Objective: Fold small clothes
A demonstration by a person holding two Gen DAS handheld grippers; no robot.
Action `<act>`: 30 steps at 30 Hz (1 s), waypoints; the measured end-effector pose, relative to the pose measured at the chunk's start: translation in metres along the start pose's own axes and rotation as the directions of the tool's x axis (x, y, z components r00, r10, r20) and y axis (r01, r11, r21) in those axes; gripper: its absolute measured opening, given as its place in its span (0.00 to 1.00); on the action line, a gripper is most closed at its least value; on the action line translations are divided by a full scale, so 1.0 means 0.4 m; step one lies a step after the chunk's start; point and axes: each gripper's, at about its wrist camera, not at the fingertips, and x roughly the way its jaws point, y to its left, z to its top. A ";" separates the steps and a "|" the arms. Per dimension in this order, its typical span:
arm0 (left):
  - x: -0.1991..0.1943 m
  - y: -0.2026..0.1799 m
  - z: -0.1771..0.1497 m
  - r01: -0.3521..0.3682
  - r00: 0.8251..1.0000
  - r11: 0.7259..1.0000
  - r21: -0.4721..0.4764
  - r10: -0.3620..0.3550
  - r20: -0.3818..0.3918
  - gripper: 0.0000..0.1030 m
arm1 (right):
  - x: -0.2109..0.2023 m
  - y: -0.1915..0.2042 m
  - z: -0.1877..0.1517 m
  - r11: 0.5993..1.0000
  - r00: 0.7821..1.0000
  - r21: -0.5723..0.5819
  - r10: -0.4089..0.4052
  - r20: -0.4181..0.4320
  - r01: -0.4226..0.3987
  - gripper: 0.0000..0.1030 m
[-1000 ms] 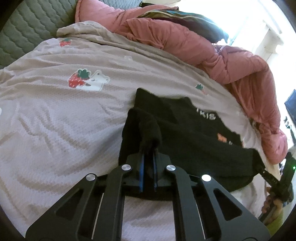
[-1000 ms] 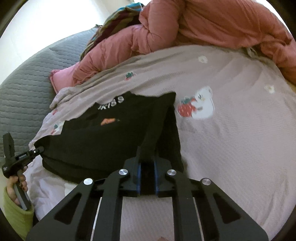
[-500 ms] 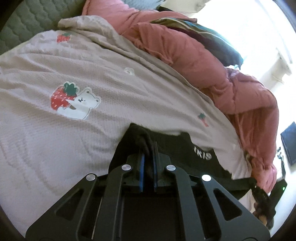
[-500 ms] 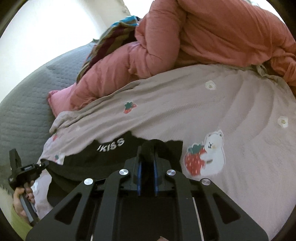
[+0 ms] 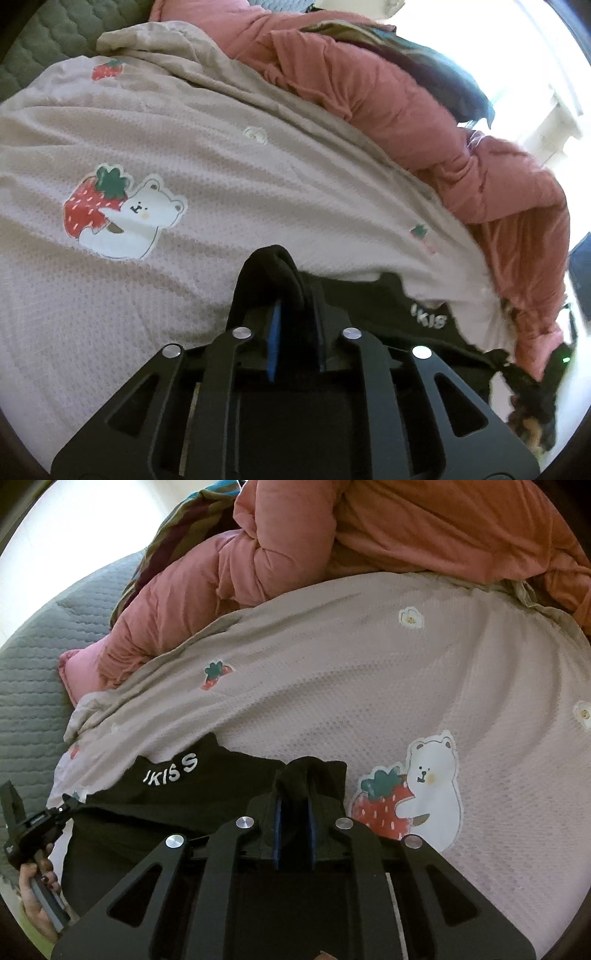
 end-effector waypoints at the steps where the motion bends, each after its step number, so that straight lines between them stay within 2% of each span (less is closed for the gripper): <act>1: -0.005 0.001 0.004 0.007 1.000 1.000 -0.001 -0.007 0.005 0.19 | 0.001 -0.003 0.004 1.000 1.000 0.009 0.003 0.003 -0.003 0.15; 2: -0.014 0.001 0.006 -0.002 1.000 1.000 0.003 0.002 0.022 0.32 | 0.001 -0.009 0.009 1.000 1.000 0.030 0.006 0.011 -0.006 0.28; 3: -0.027 0.001 0.010 -0.020 0.999 1.000 0.012 0.019 0.046 0.36 | -0.004 -0.014 0.015 0.999 1.000 0.043 -0.004 0.030 0.002 0.44; 6: -0.065 0.014 0.020 -0.020 0.996 1.000 0.008 0.019 0.085 0.36 | -0.024 -0.024 0.032 0.998 0.997 0.054 -0.029 0.071 0.025 0.46; 8: -0.075 0.016 0.019 -0.052 0.994 0.998 0.024 0.049 0.095 0.36 | -0.045 -0.023 0.036 0.999 0.995 0.037 -0.042 0.093 0.039 0.46; 10: -0.078 0.019 0.015 -0.099 0.991 0.994 0.044 0.094 0.094 0.38 | -0.071 -0.013 0.030 0.998 0.992 -0.005 -0.054 0.117 0.055 0.50; 12: -0.068 0.025 0.008 -0.116 0.991 0.992 0.054 0.113 0.065 0.42 | -0.084 -0.002 0.018 0.996 0.990 -0.044 -0.067 0.123 0.073 0.57; 15: -0.043 0.037 -0.003 -0.143 0.990 0.986 0.082 0.142 0.024 0.43 | -0.083 0.017 -0.006 0.987 0.988 -0.117 -0.100 0.115 0.114 0.59; 21: 0.016 0.052 -0.027 -0.131 0.989 0.985 0.116 0.139 -0.057 0.45 | -0.012 0.067 -0.023 0.943 0.985 -0.282 -0.167 0.052 0.175 0.60; 26: 0.036 0.050 -0.029 -0.117 0.989 0.984 0.137 0.128 -0.071 0.45 | 0.057 0.067 0.003 0.931 0.979 -0.308 -0.202 0.011 0.196 0.60; 28: 0.041 0.044 -0.029 -0.113 0.990 0.982 0.150 0.123 -0.065 0.40 | 0.083 0.064 0.011 0.933 0.980 -0.308 -0.199 -0.013 0.186 0.60; 29: 0.043 0.040 -0.028 -0.108 0.991 0.982 0.157 0.119 -0.064 0.36 | 0.096 0.063 0.013 0.934 0.981 -0.311 -0.194 -0.027 0.176 0.54; 30: 0.044 0.035 -0.029 -0.105 0.991 0.980 0.167 0.116 -0.060 0.34 | 0.105 0.061 0.013 0.935 0.981 -0.313 -0.189 -0.037 0.168 0.42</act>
